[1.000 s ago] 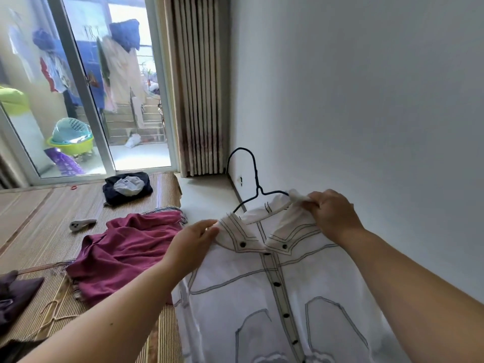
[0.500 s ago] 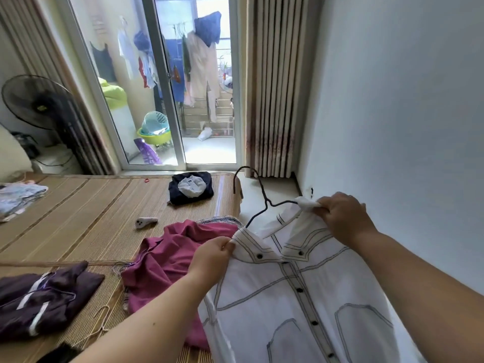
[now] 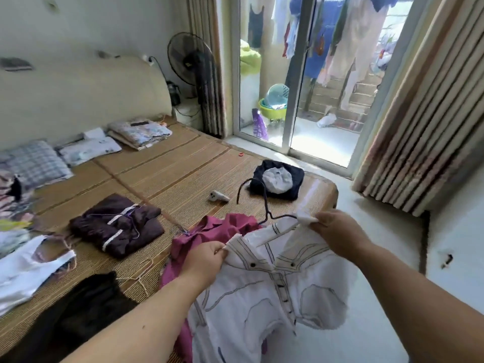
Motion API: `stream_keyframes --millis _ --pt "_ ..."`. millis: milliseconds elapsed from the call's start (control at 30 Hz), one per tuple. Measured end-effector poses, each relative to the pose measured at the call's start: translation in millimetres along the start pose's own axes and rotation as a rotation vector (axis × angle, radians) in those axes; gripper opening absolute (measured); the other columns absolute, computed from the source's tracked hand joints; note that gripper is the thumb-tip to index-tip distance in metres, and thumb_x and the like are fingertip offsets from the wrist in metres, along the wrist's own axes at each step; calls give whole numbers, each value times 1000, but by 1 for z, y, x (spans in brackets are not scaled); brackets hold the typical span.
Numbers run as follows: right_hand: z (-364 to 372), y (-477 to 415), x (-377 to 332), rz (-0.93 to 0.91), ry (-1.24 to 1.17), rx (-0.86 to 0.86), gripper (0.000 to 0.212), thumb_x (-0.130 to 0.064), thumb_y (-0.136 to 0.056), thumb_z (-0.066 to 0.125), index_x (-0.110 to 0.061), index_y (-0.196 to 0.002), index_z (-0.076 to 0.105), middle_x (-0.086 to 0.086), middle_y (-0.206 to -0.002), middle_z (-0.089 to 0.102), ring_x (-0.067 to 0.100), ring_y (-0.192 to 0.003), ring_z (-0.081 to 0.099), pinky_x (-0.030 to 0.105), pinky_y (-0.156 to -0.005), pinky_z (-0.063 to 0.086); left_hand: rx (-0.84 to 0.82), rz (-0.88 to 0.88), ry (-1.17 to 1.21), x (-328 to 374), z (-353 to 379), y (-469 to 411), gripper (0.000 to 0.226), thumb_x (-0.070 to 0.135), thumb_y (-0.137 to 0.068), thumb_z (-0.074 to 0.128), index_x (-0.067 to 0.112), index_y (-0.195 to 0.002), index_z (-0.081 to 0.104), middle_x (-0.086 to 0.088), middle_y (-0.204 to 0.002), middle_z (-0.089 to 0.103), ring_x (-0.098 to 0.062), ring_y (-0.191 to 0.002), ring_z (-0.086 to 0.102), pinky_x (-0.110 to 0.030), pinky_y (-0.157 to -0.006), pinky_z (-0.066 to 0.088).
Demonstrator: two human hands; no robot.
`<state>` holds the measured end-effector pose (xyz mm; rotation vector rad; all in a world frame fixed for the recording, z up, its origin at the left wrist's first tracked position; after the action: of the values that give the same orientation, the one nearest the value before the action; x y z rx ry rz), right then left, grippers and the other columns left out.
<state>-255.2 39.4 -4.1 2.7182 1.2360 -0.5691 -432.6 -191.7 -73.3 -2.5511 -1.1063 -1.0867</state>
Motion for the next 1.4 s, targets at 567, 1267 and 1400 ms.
stream_keyframes --millis 567,1267,1400 --pt "201 -256 -54 -319 102 -365 21 -47 -94 41 -32 -81 49 -6 -81 50 17 -77 51 34 -69 46 121 -478 -29 -146 8 -138 27 38 -96 44 26 -76 57 8 -77 61 -13 -78 55 -27 -61 39" --pt "505 -388 -91 -442 272 -725 49 -21 -88 47 -35 -135 43 2 -126 50 25 -116 49 35 -88 48 232 -868 152 -344 84 -239 58 20 -91 58 24 -144 36 -8 -141 43 -22 -127 44 -32 -102 38" --pt "510 -376 -104 -585 298 -796 72 -36 -90 53 -37 -148 11 8 -155 18 30 -140 21 44 -110 30 218 -899 101 -327 85 -238 68 26 -93 54 26 -151 18 -4 -157 15 -20 -146 11 -36 -116 20"
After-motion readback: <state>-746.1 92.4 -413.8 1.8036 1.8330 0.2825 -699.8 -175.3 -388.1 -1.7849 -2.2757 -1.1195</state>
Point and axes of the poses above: each hand's wrist, its own y-axis away from the middle knuckle, its own z-axis out of the palm, x = y × z, the point moved 9 cm from there along -y, towards the middle knuckle
